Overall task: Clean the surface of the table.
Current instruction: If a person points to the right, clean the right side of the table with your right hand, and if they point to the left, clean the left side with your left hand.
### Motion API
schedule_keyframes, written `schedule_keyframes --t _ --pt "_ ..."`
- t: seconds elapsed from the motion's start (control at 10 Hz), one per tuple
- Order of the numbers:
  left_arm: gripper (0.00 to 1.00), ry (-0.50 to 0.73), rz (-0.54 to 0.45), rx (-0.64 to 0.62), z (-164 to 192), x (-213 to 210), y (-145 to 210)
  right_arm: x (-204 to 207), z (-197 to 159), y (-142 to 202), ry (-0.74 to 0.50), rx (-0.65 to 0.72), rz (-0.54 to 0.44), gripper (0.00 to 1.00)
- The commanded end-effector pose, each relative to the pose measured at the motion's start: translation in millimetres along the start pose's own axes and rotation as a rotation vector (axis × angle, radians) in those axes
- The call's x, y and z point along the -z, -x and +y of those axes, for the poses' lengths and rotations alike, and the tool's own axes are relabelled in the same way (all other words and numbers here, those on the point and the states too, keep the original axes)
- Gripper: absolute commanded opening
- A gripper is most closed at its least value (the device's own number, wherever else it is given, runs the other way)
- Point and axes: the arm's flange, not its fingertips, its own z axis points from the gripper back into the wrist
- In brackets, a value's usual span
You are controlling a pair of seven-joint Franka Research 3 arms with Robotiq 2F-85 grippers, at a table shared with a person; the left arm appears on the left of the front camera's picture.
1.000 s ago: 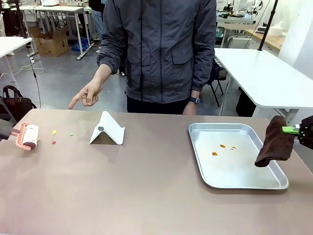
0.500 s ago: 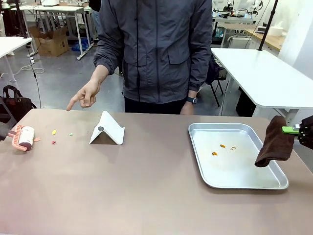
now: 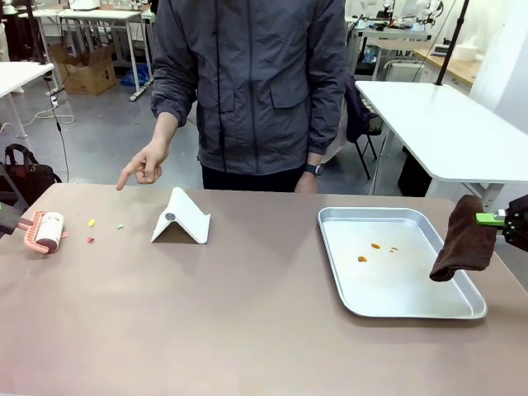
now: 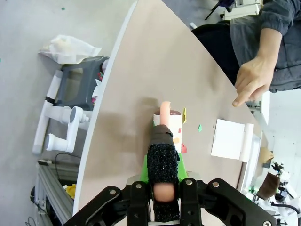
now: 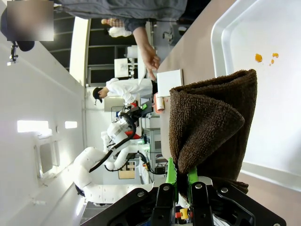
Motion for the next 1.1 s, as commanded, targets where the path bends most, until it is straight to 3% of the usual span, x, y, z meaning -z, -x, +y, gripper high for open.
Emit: schedule_keyframes --t 0.0,1.0 --pt "0.22 -0.065 0.036 0.028 2.9 19.6 8.8 -2.5 6.8 0.5 -0.014 0.017 -0.004 0.0" --pt "0.22 -0.005 0.21 0.208 -76.2 99.4 75.1 -2.5 6.8 0.5 -0.014 0.017 -0.004 0.0"
